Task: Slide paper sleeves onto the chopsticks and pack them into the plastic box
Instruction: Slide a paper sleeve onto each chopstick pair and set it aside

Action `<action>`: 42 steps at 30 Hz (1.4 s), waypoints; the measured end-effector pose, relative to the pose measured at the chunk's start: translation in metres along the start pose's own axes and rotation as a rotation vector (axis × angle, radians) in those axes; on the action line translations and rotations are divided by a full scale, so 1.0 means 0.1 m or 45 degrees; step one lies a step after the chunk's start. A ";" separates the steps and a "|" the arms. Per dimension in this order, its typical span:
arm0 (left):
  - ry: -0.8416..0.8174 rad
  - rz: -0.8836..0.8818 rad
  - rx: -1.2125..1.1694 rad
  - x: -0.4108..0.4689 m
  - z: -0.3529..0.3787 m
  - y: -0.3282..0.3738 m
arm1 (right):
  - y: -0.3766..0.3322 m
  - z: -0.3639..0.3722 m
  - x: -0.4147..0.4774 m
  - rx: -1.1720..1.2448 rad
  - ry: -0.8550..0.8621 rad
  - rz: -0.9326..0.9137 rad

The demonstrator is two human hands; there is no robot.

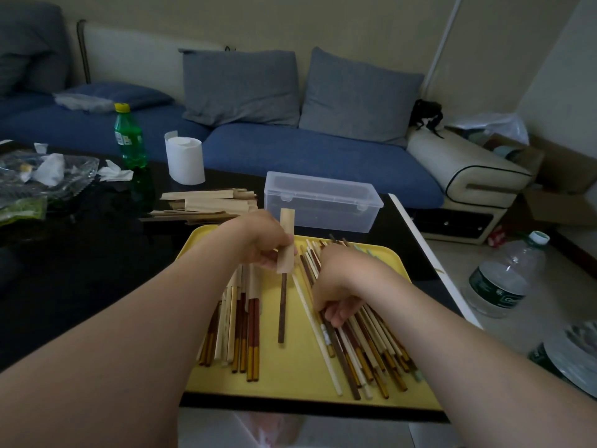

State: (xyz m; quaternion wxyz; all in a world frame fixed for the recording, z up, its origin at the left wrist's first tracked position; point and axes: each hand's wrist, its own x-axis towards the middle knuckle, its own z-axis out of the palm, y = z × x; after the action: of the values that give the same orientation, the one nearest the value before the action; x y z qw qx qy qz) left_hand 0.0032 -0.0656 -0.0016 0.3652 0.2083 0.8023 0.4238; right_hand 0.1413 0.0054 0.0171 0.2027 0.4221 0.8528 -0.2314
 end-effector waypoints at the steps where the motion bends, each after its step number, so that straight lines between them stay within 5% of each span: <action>1: -0.009 -0.030 -0.030 -0.02 0.00 0.00 | 0.01 0.00 0.01 -0.003 0.013 -0.011; 6: -0.006 -0.131 -0.144 -0.08 -0.02 0.00 | -0.01 -0.01 -0.04 -0.012 0.064 -0.095; 11: 0.183 0.007 -0.272 -0.05 -0.02 0.04 | 0.04 -0.14 -0.11 0.047 0.328 -0.317; 18: 0.264 0.125 -0.613 0.00 -0.09 0.06 | 0.11 -0.24 -0.20 0.118 -0.050 -0.468; 42: 0.076 0.176 -1.031 -0.04 -0.05 0.09 | 0.14 -0.23 -0.15 0.170 -0.148 -0.493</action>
State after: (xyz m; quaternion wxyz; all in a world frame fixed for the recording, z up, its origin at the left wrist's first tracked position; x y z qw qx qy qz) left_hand 0.0022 -0.0655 0.0089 0.3647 0.0888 0.5650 0.7347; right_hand 0.1580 0.0166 0.0407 0.1747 0.2489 0.8877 -0.3458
